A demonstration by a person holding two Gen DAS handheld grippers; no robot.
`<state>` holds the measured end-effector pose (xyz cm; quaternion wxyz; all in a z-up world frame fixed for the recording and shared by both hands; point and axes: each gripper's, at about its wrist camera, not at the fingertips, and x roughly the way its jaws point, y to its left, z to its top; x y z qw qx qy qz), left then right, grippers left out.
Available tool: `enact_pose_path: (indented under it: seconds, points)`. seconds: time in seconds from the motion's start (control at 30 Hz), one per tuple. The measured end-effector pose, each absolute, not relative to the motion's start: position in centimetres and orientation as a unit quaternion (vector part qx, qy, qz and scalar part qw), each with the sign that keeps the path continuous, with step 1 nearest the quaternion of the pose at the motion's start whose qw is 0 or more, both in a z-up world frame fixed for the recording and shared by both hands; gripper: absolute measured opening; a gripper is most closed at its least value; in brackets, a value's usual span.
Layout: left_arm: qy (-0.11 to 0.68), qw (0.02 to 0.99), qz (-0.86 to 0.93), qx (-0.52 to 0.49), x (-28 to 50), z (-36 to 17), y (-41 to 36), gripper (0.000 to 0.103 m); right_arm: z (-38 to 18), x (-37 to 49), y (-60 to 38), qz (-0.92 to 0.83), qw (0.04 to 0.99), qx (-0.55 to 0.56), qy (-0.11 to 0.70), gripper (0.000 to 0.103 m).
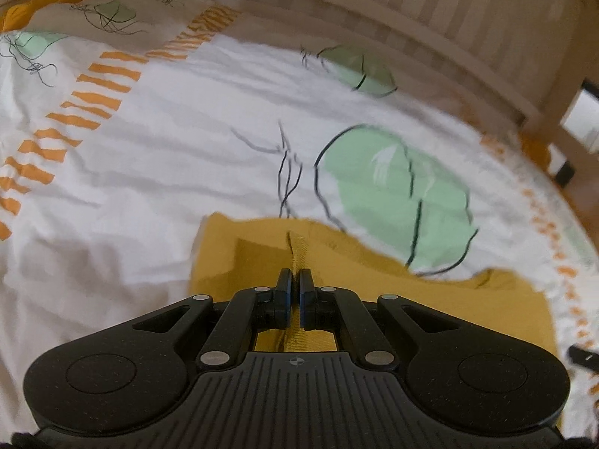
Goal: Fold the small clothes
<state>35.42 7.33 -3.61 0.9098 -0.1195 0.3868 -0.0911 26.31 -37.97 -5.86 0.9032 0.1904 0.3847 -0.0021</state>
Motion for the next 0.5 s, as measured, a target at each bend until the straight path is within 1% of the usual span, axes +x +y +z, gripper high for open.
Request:
enact_pose_path:
  seconds: [0.23, 0.33, 0.37, 0.4, 0.47, 0.5]
  points:
    - [0.405, 0.909, -0.038, -0.095, 36.2, -5.2, 8.0, 0.005, -6.3, 26.5, -37.5, 0.001, 0.901, 0.185, 0.392, 0.078]
    - [0.413, 0.906, -0.036, -0.087, 36.3, -5.3, 8.0, 0.008, -6.3, 26.5, -37.2, 0.002, 0.902, 0.177, 0.393, 0.079]
    - [0.413, 0.905, -0.042, -0.090, 36.3, -5.2, 8.0, 0.017, -6.2, 26.5, -37.1, 0.003, 0.903, 0.175, 0.393, 0.079]
    - [0.413, 0.905, -0.048, -0.090, 36.3, -5.0, 7.9, 0.033, -6.2, 26.5, -37.1, 0.004, 0.904, 0.173, 0.392, 0.079]
    - [0.402, 0.910, -0.059, -0.078, 35.9, -4.6, 7.3, 0.041, -6.2, 26.4, -37.0, 0.004, 0.905, 0.170, 0.391, 0.079]
    - [0.396, 0.914, -0.059, -0.064, 35.6, -4.4, 6.8, 0.041, -6.1, 26.4, -37.0, 0.005, 0.905, 0.168, 0.390, 0.080]
